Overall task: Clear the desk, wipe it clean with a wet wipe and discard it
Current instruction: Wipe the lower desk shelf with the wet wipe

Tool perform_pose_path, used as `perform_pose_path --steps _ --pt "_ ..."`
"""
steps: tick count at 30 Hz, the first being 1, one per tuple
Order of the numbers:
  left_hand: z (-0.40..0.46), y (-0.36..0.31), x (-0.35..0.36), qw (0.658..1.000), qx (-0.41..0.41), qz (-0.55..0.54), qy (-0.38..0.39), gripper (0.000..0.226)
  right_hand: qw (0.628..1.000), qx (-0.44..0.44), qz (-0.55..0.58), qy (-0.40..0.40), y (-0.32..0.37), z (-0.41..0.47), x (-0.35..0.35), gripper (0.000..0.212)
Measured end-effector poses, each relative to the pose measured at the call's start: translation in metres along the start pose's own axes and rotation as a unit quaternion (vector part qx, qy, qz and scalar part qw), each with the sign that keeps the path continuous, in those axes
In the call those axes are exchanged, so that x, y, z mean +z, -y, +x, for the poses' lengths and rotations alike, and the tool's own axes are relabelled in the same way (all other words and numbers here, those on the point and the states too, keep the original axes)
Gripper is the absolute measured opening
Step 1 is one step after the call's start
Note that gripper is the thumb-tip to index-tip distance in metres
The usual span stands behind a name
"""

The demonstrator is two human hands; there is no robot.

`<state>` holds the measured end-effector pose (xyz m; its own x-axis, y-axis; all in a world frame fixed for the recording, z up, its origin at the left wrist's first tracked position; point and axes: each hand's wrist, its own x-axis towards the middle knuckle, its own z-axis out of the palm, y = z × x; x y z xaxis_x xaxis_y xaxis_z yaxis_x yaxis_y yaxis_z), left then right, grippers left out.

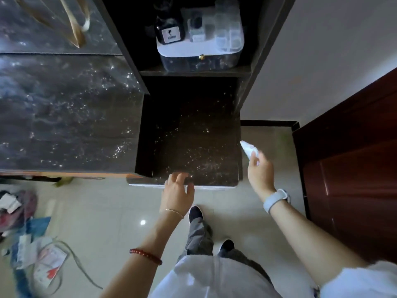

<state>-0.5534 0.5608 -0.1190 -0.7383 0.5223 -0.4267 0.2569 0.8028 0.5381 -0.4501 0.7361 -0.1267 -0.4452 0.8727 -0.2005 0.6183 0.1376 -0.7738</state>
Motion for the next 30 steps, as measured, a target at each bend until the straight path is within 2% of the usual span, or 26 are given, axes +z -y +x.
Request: perform_pose_path --steps 3,5,7,10,15,17,23,27,30 --pt "0.048 0.014 0.008 0.999 -0.028 0.034 -0.017 0.038 0.994 -0.076 -0.071 -0.017 -0.01 0.045 0.035 0.036" --pt "0.073 0.02 0.014 0.997 -0.031 0.058 -0.031 0.043 0.979 -0.127 -0.16 0.03 -0.021 0.057 0.057 0.033" --pt "0.098 0.027 0.023 0.996 -0.037 0.068 -0.045 0.047 0.943 -0.185 -0.247 0.122 -0.036 0.055 0.082 0.036" --pt "0.125 0.035 0.038 0.994 -0.041 0.078 -0.067 0.052 0.885 -0.265 -0.34 0.177 -0.064 0.041 0.101 0.048" --pt "0.152 0.039 0.054 0.986 -0.014 0.12 -0.118 0.054 0.831 -0.328 -0.413 0.178 -0.065 0.051 0.099 0.054" --pt "0.161 0.037 0.057 0.983 0.005 0.133 -0.126 0.054 0.833 -0.302 -0.436 0.158 -0.054 0.069 0.104 0.056" --pt "0.185 0.03 0.047 0.981 0.026 0.15 -0.123 0.056 0.886 -0.182 -0.411 0.116 -0.019 0.116 0.123 0.067" --pt "0.196 0.027 0.037 0.98 0.037 0.169 -0.103 0.057 0.877 -0.203 -0.391 0.191 -0.02 0.099 0.122 0.068" --pt "0.201 0.028 0.032 0.98 0.036 0.175 -0.088 0.057 0.877 -0.183 -0.402 0.191 -0.017 0.115 0.126 0.063"
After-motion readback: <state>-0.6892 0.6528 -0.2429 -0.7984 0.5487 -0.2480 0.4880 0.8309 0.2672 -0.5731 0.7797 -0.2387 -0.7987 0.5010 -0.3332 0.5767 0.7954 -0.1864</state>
